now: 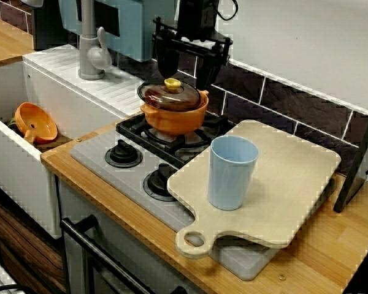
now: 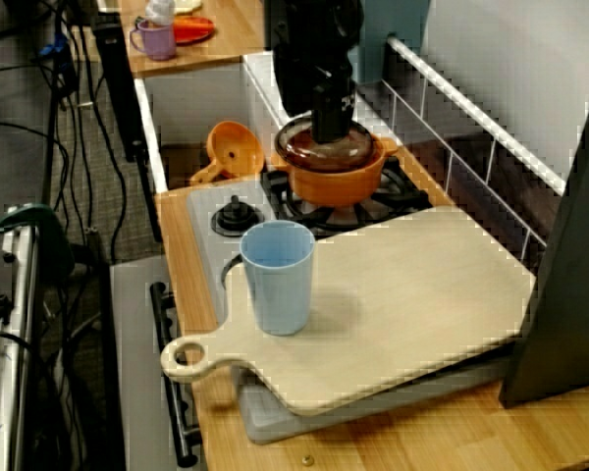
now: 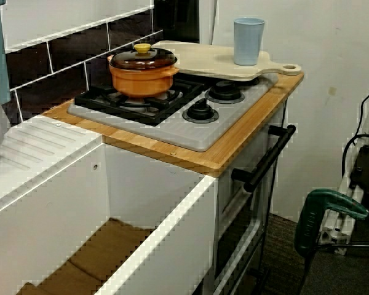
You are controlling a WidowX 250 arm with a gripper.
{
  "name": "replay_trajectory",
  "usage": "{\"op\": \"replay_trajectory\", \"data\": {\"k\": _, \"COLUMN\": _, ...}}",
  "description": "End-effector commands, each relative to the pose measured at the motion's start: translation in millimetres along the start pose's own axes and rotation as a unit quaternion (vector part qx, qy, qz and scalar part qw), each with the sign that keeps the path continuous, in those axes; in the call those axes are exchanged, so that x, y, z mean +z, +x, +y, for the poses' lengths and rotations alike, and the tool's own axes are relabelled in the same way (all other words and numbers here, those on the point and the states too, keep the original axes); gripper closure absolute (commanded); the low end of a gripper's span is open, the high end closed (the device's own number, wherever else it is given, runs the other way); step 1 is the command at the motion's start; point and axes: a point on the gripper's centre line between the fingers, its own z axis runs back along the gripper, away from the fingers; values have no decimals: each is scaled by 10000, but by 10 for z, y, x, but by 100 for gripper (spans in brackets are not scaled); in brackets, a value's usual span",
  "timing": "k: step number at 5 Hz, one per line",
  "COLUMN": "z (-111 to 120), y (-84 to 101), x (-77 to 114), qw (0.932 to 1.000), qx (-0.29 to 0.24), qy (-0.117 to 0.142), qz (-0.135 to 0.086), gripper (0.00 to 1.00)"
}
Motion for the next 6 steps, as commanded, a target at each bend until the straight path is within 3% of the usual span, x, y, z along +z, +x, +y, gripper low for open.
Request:
{"op": "replay_trajectory", "data": {"k": 1, "z": -91, "y": -276, "x": 348, "qw": 9990, "qx": -144, "qy": -222, "qz": -370, "gripper": 0}}
{"op": "replay_trajectory", "data": {"k": 4, "z": -348, "y": -768, "x": 442, "qw": 9969, "qx": -529, "qy": -284, "qz": -510, "gripper": 0}}
{"op": "replay_trajectory", "data": {"k": 6, "z": -429, "y": -991, "x": 483, "qw": 9956, "qx": -682, "qy": -333, "qz": -541, "gripper": 0}}
